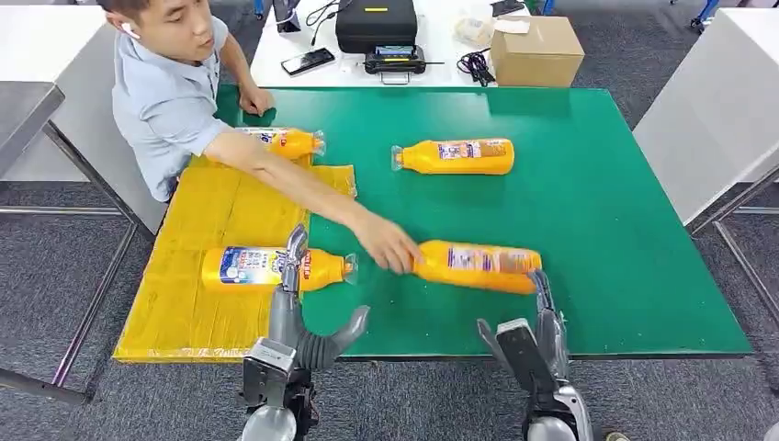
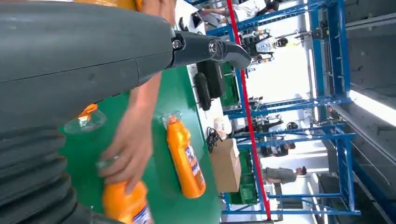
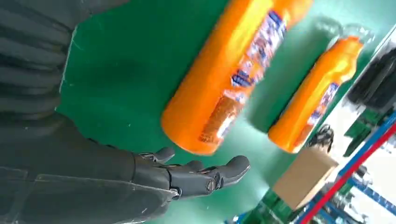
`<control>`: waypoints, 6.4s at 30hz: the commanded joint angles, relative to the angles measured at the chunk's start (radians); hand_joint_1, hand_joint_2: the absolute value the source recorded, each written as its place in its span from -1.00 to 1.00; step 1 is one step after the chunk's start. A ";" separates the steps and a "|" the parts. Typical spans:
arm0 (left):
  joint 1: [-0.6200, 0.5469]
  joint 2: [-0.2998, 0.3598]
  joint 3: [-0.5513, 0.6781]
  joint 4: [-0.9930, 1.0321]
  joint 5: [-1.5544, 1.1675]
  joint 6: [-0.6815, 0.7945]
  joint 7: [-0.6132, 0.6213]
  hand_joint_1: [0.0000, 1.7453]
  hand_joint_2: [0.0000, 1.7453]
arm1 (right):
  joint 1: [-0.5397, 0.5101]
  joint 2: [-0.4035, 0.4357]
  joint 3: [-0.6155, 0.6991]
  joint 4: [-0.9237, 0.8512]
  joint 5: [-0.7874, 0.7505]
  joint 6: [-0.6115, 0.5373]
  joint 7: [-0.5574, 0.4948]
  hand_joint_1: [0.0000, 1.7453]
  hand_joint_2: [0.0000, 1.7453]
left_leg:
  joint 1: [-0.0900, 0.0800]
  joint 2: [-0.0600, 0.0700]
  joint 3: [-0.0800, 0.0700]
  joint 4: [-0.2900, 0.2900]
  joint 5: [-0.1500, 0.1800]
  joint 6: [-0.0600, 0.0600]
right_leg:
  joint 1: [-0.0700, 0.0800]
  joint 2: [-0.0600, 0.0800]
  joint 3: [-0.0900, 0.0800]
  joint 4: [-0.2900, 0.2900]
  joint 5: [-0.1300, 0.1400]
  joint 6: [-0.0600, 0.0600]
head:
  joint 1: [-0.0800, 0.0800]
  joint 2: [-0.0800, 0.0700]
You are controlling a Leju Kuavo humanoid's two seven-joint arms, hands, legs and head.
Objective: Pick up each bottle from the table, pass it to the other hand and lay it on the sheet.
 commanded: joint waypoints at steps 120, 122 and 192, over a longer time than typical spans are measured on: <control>-0.147 0.046 -0.164 0.142 0.053 -0.373 0.291 -1.00 1.00 | -0.544 -0.327 0.393 0.729 0.446 0.282 0.191 1.00 1.00 | 0.001 -0.003 0.012 -0.001 0.001 -0.001 | 0.002 -0.003 0.013 -0.003 0.000 -0.002 | 0.000 0.000; -0.147 0.046 -0.164 0.142 0.053 -0.373 0.291 -1.00 1.00 | -0.544 -0.327 0.393 0.729 0.446 0.282 0.191 1.00 1.00 | 0.001 -0.002 0.013 -0.001 0.001 -0.001 | 0.002 -0.003 0.014 -0.003 0.000 -0.002 | 0.000 0.000; -0.165 -0.004 -0.037 0.224 0.647 -0.361 0.091 -1.00 1.00 | -0.436 -0.136 0.508 0.241 -0.231 0.462 -0.013 1.00 1.00 | 0.001 0.002 0.004 0.000 0.000 -0.001 | 0.001 0.002 0.004 0.000 0.000 -0.001 | 0.000 0.000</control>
